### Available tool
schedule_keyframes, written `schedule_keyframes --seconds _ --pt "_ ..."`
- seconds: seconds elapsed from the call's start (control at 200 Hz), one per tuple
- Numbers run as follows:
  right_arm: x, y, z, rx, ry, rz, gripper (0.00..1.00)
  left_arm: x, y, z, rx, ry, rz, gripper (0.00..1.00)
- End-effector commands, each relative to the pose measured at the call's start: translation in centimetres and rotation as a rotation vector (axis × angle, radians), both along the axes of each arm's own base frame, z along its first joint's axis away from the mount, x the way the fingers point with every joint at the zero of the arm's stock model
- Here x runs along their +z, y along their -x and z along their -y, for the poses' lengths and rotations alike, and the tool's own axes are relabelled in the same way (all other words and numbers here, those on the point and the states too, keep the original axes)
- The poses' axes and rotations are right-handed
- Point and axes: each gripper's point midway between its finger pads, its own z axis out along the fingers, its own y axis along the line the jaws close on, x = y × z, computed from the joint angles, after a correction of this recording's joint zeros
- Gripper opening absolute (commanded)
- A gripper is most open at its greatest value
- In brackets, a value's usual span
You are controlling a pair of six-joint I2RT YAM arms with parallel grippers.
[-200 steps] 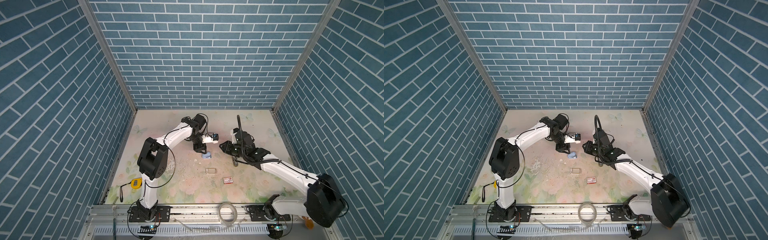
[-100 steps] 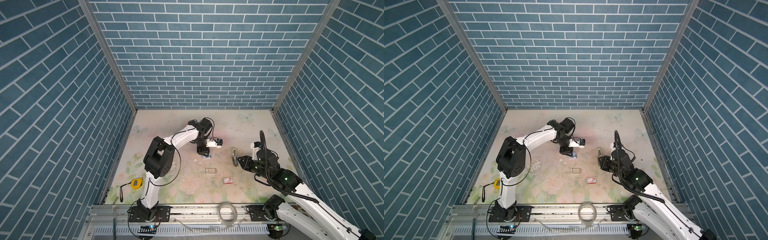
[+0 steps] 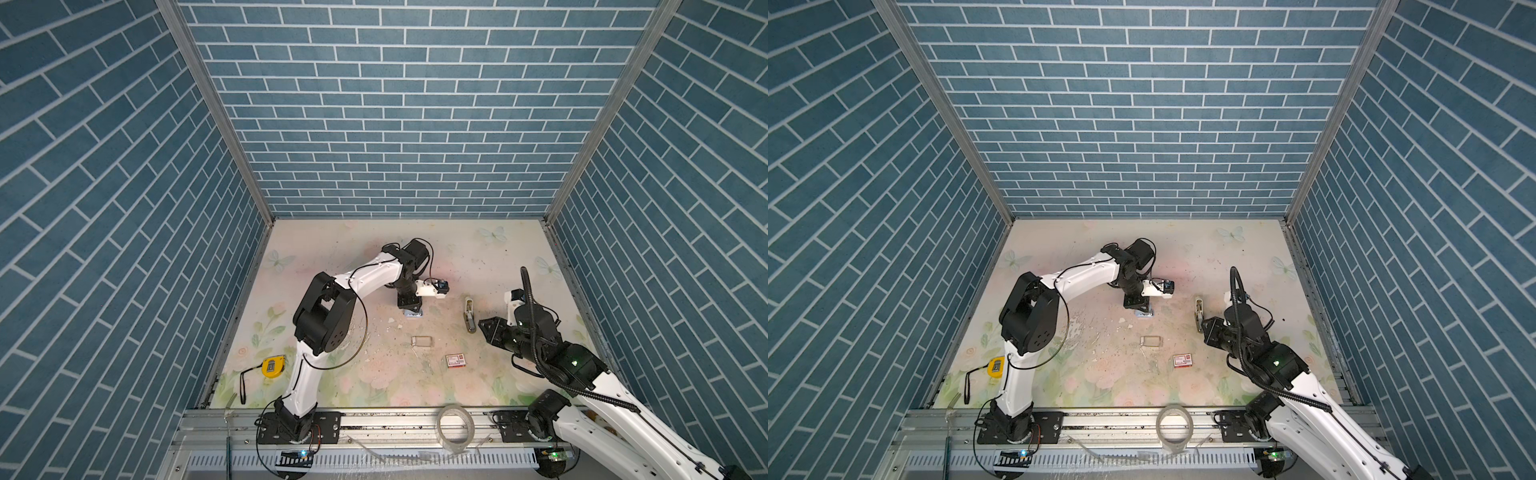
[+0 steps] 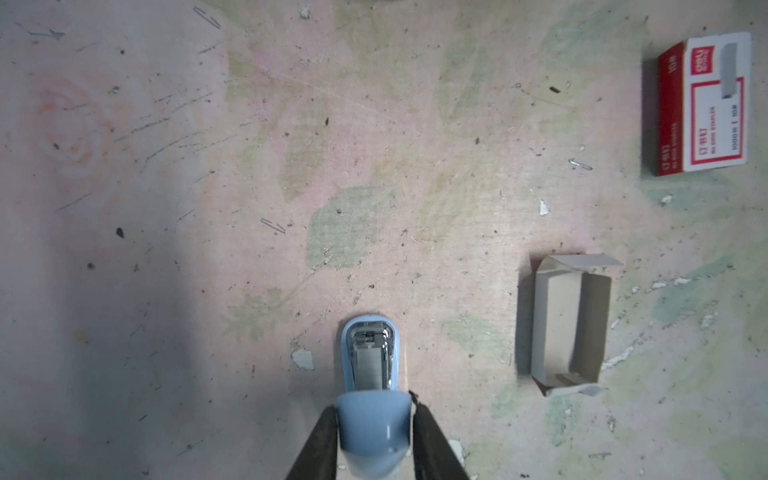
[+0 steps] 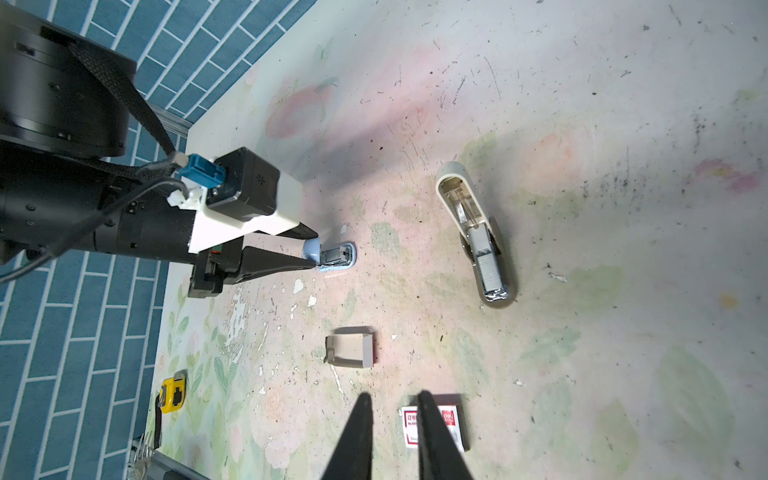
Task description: Load the staples into the stapler
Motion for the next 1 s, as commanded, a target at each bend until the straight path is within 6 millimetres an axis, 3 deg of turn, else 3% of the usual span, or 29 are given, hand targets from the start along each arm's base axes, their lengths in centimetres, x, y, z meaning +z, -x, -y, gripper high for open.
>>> schedule_keyframes --seconds 0.0,0.31,0.995 --pt "-0.9 0.1 0.6 -0.036 0.01 -0.02 0.21 -0.5 0.2 0.0 -0.013 -0.014 -0.006 0.3" --pt "-1.3 -0.1 0.3 -0.029 0.012 -0.03 0.19 -0.7 0.6 -0.2 -0.029 -0.025 -0.012 0.22" --pt "-2.1 -0.1 0.3 -0.032 0.008 -0.037 0.16 -5.1 1.0 -1.5 -0.108 -0.24 -0.017 0.0"
